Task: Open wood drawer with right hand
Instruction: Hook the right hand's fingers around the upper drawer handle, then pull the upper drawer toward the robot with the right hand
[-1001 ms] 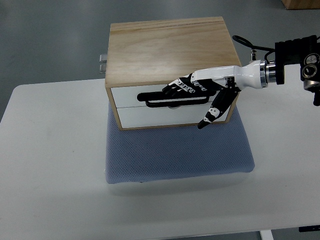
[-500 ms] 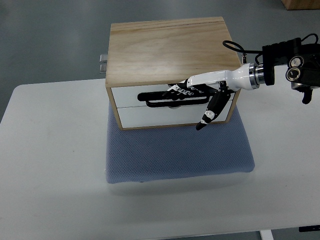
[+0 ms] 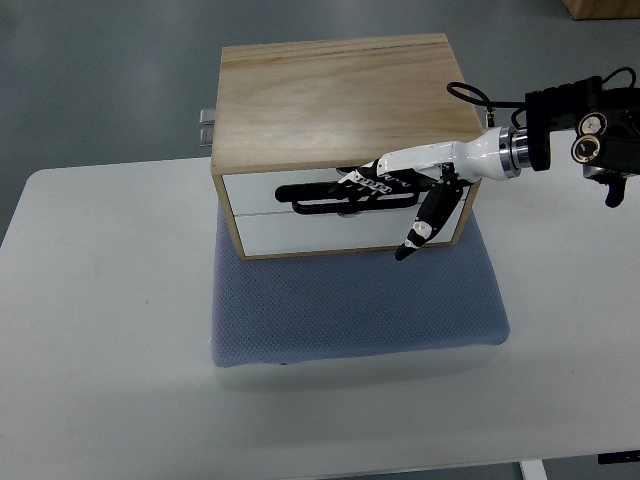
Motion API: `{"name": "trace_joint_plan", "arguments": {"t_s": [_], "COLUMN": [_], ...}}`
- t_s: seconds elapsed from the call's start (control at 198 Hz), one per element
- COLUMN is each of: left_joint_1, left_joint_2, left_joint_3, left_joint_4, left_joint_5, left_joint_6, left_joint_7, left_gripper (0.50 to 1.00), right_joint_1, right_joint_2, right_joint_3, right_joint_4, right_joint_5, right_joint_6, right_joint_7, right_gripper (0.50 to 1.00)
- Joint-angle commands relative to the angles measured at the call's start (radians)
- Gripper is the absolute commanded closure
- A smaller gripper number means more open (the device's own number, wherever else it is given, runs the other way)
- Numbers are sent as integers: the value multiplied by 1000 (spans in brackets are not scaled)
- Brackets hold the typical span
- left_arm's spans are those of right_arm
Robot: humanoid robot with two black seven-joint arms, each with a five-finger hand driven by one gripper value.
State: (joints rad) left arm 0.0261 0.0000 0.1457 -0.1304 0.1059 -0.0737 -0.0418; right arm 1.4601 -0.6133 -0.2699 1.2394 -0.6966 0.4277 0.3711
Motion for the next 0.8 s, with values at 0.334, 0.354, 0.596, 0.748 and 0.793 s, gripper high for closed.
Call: {"name": "trace_joint_plan", "arguments": {"t_s": [0.334, 0.354, 0.596, 0.748, 0.793], "left_joint_1": [0, 0, 0, 0, 0], "left_joint_2": [0, 0, 0, 0, 0], "left_joint_3": [0, 0, 0, 0, 0], "left_joint_4": [0, 0, 0, 0, 0], "left_joint_5": [0, 0, 0, 0, 0], "left_joint_6": [0, 0, 0, 0, 0], "left_joint_7": [-1, -1, 0, -1, 0], "left_gripper": [500, 500, 500, 500, 500], "right_joint_1": [2, 2, 3, 9, 9], "right_joint_2": [0, 0, -2, -8, -11], "right_joint_3": [0, 0, 0, -2, -2], "right_joint_4": [43, 49, 94, 124, 135], "right_joint_5": [0, -1, -29, -29, -29], "right_joint_6": [5, 5, 3, 3, 3], "right_joint_7": [0, 0, 0, -1, -1], "right_gripper": [548, 548, 548, 548, 548]}}
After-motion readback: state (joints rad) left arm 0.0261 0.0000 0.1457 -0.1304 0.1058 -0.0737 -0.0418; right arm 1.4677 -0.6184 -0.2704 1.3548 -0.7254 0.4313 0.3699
